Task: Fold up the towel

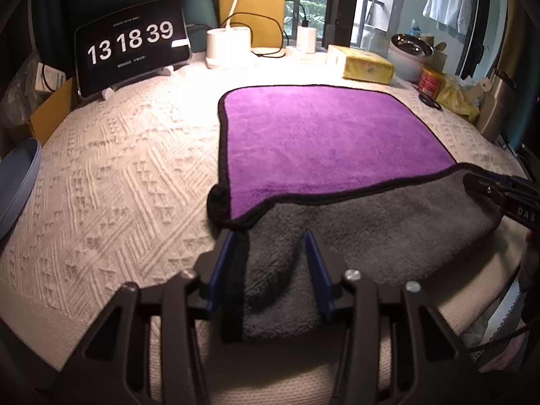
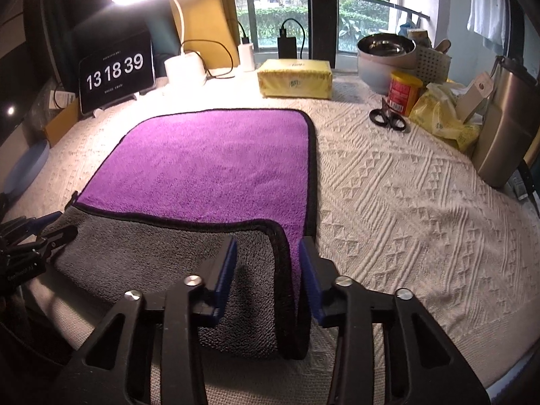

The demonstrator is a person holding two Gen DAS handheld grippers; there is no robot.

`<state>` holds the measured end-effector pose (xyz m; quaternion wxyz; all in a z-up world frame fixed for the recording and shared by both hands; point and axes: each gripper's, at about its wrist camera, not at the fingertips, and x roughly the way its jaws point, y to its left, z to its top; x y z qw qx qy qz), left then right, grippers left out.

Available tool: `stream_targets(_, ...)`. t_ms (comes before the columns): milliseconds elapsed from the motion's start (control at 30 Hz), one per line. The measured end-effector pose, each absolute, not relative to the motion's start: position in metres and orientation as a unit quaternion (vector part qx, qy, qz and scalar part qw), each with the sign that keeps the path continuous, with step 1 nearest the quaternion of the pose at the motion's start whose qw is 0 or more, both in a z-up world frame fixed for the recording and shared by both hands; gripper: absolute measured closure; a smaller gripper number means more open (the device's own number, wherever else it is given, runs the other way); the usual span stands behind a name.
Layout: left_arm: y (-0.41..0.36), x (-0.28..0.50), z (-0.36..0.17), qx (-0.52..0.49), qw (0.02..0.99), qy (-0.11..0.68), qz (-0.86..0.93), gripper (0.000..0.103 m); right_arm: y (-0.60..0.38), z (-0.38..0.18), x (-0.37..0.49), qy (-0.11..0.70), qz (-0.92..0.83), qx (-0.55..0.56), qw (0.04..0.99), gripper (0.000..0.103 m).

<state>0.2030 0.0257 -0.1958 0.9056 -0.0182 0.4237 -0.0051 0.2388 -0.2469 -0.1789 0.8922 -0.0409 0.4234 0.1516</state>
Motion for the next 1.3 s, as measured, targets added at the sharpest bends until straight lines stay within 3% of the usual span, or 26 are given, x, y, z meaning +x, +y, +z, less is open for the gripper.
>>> stream_targets(133, 0.02, 0.199, -0.195, -0.008, 0.908, 0.418, -0.008, 0.073, -0.246, -0.183, 0.238, 0.429, 0.154, -0.042, 0.889, 0.08)
stream_targets(200, 0.017, 0.196, -0.194, -0.002, 0.91, 0.415, -0.011, 0.078, -0.248, -0.183, 0.238, 0.428, 0.152, -0.036, 0.89, 0.091)
stream_targets(300, 0.017, 0.194, -0.191, -0.003, 0.912, 0.41, -0.015, 0.082, -0.247, -0.18, 0.235, 0.422, 0.152, -0.038, 0.893, 0.096)
stream_targets(1300, 0.019, 0.206, -0.13, -0.009, 0.941, 0.337, -0.019, 0.084, -0.251, -0.115, 0.236, 0.331, 0.162, -0.031, 0.929, 0.097)
